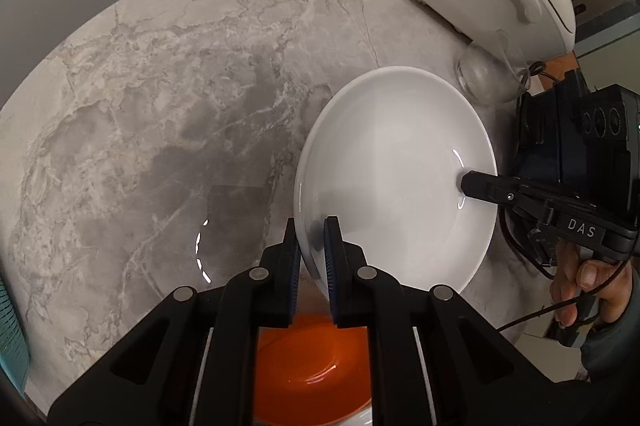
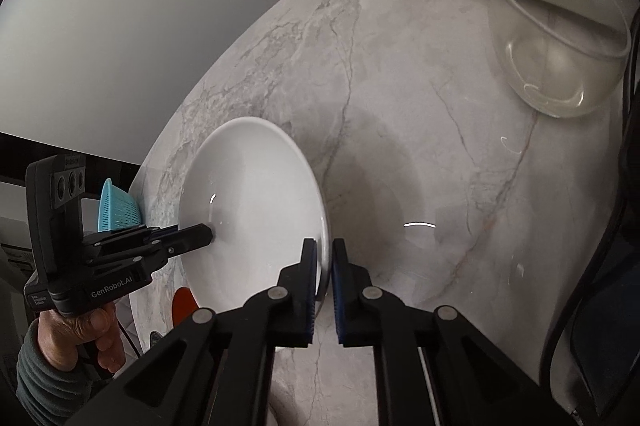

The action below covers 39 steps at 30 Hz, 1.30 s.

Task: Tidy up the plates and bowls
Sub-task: 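Lift the white bowl with both tools and carry it toward the stacked plates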

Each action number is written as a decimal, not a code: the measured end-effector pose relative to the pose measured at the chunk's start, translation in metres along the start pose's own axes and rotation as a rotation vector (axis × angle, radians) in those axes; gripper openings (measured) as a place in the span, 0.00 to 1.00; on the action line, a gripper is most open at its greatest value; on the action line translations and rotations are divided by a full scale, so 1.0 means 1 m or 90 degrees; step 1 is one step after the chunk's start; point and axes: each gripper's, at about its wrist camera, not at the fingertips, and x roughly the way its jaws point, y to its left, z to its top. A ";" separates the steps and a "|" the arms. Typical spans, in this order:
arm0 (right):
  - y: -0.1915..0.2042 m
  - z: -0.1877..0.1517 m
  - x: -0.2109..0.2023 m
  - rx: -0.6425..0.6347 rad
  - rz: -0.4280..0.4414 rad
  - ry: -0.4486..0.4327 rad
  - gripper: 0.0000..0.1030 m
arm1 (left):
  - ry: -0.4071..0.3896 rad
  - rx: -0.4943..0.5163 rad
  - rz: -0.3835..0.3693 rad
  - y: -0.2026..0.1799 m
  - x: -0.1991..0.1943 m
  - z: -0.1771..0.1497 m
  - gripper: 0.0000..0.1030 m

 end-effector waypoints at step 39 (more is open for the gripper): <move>0.277 -0.323 0.038 -0.371 0.068 0.212 0.09 | -0.130 -0.352 0.063 0.114 -0.185 -0.569 0.10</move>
